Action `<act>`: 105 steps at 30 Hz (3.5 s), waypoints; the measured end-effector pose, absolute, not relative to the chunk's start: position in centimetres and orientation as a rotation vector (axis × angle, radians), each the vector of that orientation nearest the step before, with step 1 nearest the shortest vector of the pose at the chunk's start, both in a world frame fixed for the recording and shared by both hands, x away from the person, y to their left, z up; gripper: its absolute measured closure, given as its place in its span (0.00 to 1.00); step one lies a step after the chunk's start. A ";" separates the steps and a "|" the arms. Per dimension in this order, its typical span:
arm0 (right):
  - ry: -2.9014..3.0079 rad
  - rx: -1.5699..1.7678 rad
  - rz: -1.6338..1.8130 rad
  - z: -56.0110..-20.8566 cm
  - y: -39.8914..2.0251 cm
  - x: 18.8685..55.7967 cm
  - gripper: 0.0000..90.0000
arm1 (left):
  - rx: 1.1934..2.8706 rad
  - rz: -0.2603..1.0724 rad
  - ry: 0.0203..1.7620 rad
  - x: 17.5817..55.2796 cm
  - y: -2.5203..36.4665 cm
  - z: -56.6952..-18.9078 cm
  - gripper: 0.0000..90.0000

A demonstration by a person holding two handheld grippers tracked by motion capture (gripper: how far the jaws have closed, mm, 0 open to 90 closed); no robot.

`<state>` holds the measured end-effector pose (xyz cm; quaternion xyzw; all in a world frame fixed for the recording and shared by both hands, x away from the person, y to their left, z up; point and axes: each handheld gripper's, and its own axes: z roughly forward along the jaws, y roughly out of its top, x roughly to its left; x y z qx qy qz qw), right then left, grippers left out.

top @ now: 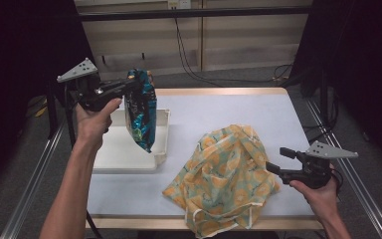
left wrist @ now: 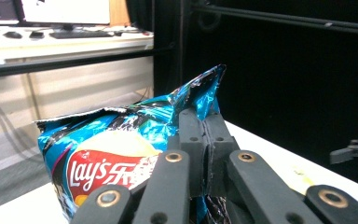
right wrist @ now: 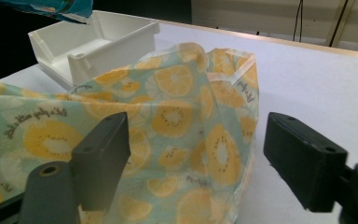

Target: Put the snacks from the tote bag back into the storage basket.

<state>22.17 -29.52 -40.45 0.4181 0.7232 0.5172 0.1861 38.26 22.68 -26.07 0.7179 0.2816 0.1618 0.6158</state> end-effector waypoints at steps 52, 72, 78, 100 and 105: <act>2.049 1.190 1.457 -43.5 -29.7 18.9 0.22 | 1.634 0.393 0.899 45.9 22.8 -34.9 0.98; 2.056 1.198 1.449 -43.7 -29.8 18.9 0.22 | 1.633 0.389 0.875 47.4 20.7 -36.8 0.97; 2.061 1.190 1.451 -43.7 -29.9 18.8 0.22 | 1.647 0.386 0.877 47.8 20.0 -37.4 0.96; 2.056 1.204 1.445 -43.9 -30.0 19.0 0.22 | 1.733 0.349 0.868 47.7 18.1 -38.7 0.81; 2.053 1.208 1.445 -43.9 -30.1 19.1 0.22 | 1.763 0.332 0.870 47.7 17.9 -39.1 0.78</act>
